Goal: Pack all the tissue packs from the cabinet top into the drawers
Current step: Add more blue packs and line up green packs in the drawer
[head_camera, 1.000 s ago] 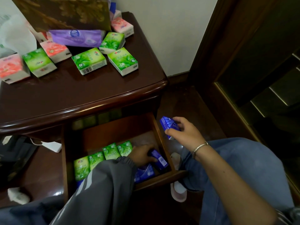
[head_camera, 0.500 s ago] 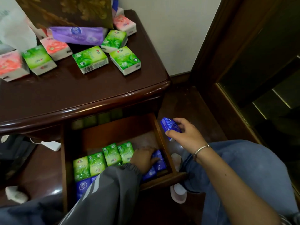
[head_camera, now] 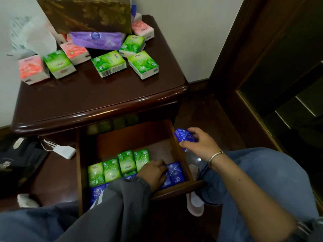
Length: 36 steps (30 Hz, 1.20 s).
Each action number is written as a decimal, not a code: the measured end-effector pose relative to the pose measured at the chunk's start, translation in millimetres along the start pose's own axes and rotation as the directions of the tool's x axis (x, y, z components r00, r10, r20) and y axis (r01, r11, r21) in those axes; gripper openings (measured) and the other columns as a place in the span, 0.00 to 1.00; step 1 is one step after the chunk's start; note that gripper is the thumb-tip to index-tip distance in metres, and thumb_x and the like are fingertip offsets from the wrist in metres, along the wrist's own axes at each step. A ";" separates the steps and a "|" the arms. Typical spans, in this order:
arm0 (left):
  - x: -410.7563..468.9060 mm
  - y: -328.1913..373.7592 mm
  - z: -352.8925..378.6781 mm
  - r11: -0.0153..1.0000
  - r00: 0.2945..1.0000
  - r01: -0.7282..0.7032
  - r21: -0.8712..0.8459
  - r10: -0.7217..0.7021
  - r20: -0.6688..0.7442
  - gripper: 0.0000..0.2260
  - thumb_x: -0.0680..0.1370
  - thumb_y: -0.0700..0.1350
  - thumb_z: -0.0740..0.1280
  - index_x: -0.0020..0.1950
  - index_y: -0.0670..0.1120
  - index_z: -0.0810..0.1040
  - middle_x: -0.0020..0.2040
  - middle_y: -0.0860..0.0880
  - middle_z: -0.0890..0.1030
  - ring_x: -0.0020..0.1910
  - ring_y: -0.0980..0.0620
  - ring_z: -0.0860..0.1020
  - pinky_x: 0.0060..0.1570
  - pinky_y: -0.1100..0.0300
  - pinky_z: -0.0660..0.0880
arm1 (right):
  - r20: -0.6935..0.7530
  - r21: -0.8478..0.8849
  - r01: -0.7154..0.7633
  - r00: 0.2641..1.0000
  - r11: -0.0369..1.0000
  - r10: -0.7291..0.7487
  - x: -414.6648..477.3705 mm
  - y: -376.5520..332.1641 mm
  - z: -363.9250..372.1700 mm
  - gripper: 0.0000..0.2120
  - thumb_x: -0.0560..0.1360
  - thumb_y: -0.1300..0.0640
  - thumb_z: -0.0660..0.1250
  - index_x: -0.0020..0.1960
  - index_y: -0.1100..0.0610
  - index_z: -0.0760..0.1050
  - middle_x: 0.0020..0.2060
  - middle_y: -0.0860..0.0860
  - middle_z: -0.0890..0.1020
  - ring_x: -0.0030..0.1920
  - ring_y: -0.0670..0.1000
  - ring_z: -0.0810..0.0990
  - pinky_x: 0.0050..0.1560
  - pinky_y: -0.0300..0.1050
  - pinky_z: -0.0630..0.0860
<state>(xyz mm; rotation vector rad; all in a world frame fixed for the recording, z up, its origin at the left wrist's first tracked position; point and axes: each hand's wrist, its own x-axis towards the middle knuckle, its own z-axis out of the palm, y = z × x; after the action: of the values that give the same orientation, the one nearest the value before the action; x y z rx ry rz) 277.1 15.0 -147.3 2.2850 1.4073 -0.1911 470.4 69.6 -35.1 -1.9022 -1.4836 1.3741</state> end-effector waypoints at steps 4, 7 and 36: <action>-13.6 -3.2 -3.6 0.999 0.996 -0.042 0.020 0.040 0.074 0.20 0.82 0.49 0.54 0.73 0.49 0.65 0.75 0.51 0.61 0.68 0.49 0.68 0.65 0.57 0.65 | 0.057 -0.147 0.037 0.998 0.988 -0.028 -6.1 -3.6 10.4 0.33 0.68 0.48 0.73 0.70 0.49 0.65 0.66 0.50 0.72 0.63 0.51 0.72 0.56 0.42 0.70; -24.8 -7.1 -22.0 0.999 1.000 -0.001 -0.054 0.001 0.009 0.19 0.82 0.45 0.54 0.74 0.47 0.65 0.76 0.47 0.61 0.71 0.49 0.66 0.68 0.60 0.61 | 0.104 -0.403 0.082 0.994 0.911 -0.043 -12.4 -4.3 25.2 0.35 0.69 0.43 0.71 0.72 0.49 0.62 0.67 0.52 0.71 0.65 0.56 0.69 0.63 0.48 0.69; -168.4 -106.5 -22.1 0.503 0.621 0.583 -0.637 -0.782 -0.050 0.28 0.78 0.42 0.62 0.77 0.48 0.56 0.63 0.37 0.70 0.59 0.36 0.74 0.56 0.52 0.70 | 0.358 -0.846 0.298 0.932 0.441 0.055 -1.0 29.2 97.0 0.36 0.74 0.61 0.67 0.76 0.62 0.51 0.73 0.58 0.60 0.70 0.58 0.66 0.69 0.49 0.67</action>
<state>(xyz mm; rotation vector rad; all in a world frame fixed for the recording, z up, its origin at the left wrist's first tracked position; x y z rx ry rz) 102.1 -71.7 -101.8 1.1690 2.1650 0.3713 403.8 31.8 -101.4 -2.0231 -2.9189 0.8713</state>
